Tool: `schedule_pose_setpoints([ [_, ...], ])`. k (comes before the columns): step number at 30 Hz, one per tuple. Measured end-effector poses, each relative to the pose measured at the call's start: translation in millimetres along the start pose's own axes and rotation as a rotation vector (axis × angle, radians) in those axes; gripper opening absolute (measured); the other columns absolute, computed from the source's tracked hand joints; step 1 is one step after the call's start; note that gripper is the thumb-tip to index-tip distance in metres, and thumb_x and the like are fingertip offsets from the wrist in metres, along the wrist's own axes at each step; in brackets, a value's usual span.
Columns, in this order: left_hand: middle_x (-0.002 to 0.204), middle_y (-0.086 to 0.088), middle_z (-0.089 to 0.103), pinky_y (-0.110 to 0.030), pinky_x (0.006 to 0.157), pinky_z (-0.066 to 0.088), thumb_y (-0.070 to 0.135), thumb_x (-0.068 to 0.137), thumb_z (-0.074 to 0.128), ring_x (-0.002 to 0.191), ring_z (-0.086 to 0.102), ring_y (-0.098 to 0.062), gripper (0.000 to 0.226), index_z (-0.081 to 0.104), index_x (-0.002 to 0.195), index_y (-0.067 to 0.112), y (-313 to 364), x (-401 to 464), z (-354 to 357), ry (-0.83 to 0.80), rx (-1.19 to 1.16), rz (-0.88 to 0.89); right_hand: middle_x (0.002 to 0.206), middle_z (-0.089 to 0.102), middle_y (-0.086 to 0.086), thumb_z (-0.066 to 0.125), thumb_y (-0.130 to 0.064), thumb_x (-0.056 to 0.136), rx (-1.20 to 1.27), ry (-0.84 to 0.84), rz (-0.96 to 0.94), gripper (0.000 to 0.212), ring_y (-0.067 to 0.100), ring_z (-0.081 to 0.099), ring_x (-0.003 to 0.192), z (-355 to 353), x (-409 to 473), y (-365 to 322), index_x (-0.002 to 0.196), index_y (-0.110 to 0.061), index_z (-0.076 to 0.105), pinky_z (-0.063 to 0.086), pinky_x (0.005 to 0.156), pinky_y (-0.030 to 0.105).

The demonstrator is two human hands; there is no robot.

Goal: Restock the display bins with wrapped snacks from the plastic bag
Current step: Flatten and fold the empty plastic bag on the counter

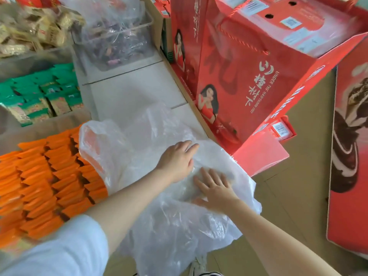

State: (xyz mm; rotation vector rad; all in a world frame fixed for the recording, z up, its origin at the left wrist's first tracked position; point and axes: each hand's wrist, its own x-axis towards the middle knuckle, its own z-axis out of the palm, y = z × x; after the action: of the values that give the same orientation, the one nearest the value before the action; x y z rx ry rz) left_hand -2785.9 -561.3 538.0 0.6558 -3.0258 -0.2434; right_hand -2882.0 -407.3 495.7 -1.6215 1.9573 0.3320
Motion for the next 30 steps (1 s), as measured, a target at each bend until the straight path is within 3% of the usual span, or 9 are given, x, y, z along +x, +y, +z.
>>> schedule_pose_setpoints([
  [2, 0.154, -0.015, 0.019, -0.045, 0.110, 0.029, 0.044, 0.092, 0.036, 0.139, 0.026, -0.032, 0.062, 0.026, 0.147, 0.018, 8, 14, 16, -0.190, -0.042, -0.028, 0.159, -0.009, 0.006, -0.013, -0.083, 0.059, 0.007, 0.047, -0.012, 0.108, 0.030, -0.003, 0.146, 0, 1, -3, 0.150, -0.030, 0.007, -0.001, 0.115, 0.049],
  [4, 0.155, -0.006, -0.020, -0.046, 0.116, -0.002, 0.059, 0.093, 0.029, 0.144, -0.012, -0.028, 0.072, -0.005, 0.149, 0.030, -1, 20, 37, -0.433, -0.017, -0.176, 0.158, 0.010, 0.008, -0.013, -0.078, 0.073, 0.093, 0.175, -0.048, 0.100, 0.031, 0.013, 0.144, 1, -4, -2, 0.149, -0.024, 0.023, 0.005, 0.115, 0.046],
  [7, 0.151, -0.006, -0.031, -0.047, 0.114, -0.010, 0.069, 0.088, 0.025, 0.140, -0.023, -0.030, 0.079, -0.017, 0.145, 0.036, -30, 22, 61, -0.425, -0.030, -0.329, 0.149, 0.035, 0.011, 0.018, -0.040, 0.100, 0.332, 0.664, 0.097, 0.051, 0.029, 0.029, 0.137, 11, -20, 16, 0.138, -0.018, 0.042, 0.019, 0.114, 0.041],
  [9, 0.151, -0.005, -0.031, -0.048, 0.113, -0.011, 0.072, 0.085, 0.029, 0.140, -0.024, -0.030, 0.083, -0.018, 0.144, 0.038, -44, 27, 68, -0.415, -0.035, -0.355, 0.151, 0.030, 0.012, 0.036, -0.026, 0.095, 0.531, 0.815, 0.375, 0.048, 0.027, 0.025, 0.138, 24, -28, 38, 0.143, -0.016, 0.034, 0.021, 0.113, 0.039],
  [14, 0.155, -0.010, -0.021, -0.044, 0.115, -0.006, 0.056, 0.092, 0.034, 0.143, -0.015, -0.030, 0.079, -0.011, 0.148, 0.023, -26, 40, 53, -0.405, -0.040, -0.375, 0.132, 0.047, -0.009, 0.046, -0.042, 0.094, 1.263, 0.483, 0.629, 0.054, 0.021, 0.041, 0.129, 40, -42, 79, 0.142, -0.022, 0.033, 0.027, 0.112, 0.047],
  [17, 0.157, -0.015, 0.002, -0.040, 0.116, 0.004, 0.049, 0.088, 0.013, 0.144, 0.005, -0.029, 0.075, 0.011, 0.148, 0.005, 29, 23, 37, -0.159, -0.153, -0.047, 0.129, 0.057, -0.003, 0.039, -0.044, 0.097, 1.591, 0.353, 0.542, 0.038, 0.015, 0.054, 0.117, 47, -50, 90, 0.124, -0.025, 0.058, 0.037, 0.107, 0.043],
  [21, 0.156, -0.011, -0.014, -0.037, 0.115, 0.001, 0.072, 0.082, 0.015, 0.144, -0.008, -0.025, 0.089, 0.000, 0.150, 0.018, 85, 3, 54, -0.436, -0.262, -0.062, 0.100, 0.071, -0.008, 0.047, -0.018, 0.085, 1.605, 0.201, 0.392, 0.030, 0.000, 0.067, 0.087, 41, -63, 100, 0.107, -0.027, 0.064, 0.052, 0.076, 0.017],
  [25, 0.152, -0.014, -0.026, -0.045, 0.113, -0.008, 0.080, 0.074, 0.039, 0.140, -0.024, -0.029, 0.106, -0.009, 0.149, 0.023, 105, 2, 76, -0.500, -0.158, -0.251, 0.082, 0.065, -0.004, 0.063, -0.025, 0.073, 1.344, -0.040, 0.371, 0.029, 0.012, 0.059, 0.074, 56, -74, 107, 0.098, -0.010, 0.069, 0.042, 0.068, 0.018],
  [30, 0.155, -0.012, -0.019, -0.049, 0.114, 0.001, 0.082, 0.058, 0.057, 0.143, -0.014, -0.029, 0.127, -0.011, 0.148, 0.024, 117, -4, 86, -0.370, -0.005, -0.278, 0.068, 0.040, 0.001, 0.050, -0.024, 0.095, 1.215, 0.230, 0.461, 0.027, 0.013, 0.036, 0.060, 71, -105, 121, 0.076, -0.006, 0.047, 0.030, 0.055, 0.027],
])
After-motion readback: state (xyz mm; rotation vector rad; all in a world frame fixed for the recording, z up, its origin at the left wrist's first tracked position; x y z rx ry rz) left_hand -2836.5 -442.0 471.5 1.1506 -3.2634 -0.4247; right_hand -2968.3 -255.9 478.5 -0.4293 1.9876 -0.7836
